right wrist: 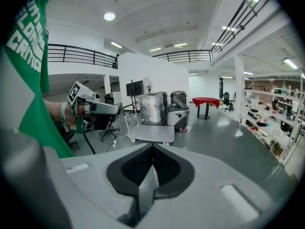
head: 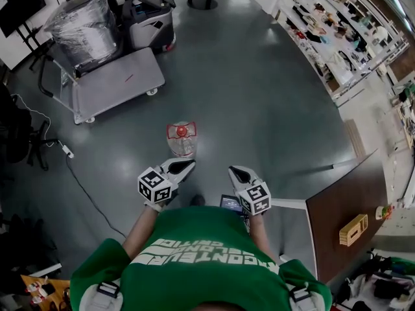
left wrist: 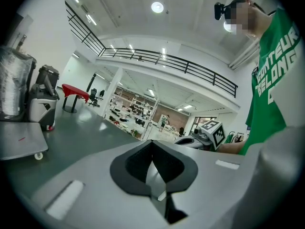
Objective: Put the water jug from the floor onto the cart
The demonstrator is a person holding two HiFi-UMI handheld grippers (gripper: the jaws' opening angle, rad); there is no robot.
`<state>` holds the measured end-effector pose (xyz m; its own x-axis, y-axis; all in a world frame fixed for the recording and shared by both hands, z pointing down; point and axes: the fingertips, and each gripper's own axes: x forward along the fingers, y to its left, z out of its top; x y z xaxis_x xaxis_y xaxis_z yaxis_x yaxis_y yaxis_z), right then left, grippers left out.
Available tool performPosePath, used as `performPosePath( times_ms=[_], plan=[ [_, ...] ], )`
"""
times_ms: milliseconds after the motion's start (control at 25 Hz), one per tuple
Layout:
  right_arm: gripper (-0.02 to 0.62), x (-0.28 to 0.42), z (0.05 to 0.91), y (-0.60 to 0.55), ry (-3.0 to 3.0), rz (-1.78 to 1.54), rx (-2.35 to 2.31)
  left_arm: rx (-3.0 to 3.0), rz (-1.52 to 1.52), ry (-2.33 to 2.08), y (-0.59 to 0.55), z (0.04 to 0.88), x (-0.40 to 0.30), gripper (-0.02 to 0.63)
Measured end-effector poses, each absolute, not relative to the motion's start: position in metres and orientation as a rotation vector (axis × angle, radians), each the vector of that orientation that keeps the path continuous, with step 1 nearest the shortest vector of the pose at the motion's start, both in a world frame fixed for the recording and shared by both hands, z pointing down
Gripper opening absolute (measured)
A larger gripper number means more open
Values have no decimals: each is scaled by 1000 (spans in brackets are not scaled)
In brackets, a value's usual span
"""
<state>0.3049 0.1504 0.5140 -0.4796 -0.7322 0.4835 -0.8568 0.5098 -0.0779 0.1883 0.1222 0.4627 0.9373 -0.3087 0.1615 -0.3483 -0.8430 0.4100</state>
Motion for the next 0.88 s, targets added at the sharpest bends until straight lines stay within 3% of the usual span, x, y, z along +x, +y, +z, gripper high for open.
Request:
performPosePath(
  times_ms=[880],
  plan=[
    [-6,303,528,140,-2379,482,1233,2592,148,-433,133,480,201,12]
  ],
)
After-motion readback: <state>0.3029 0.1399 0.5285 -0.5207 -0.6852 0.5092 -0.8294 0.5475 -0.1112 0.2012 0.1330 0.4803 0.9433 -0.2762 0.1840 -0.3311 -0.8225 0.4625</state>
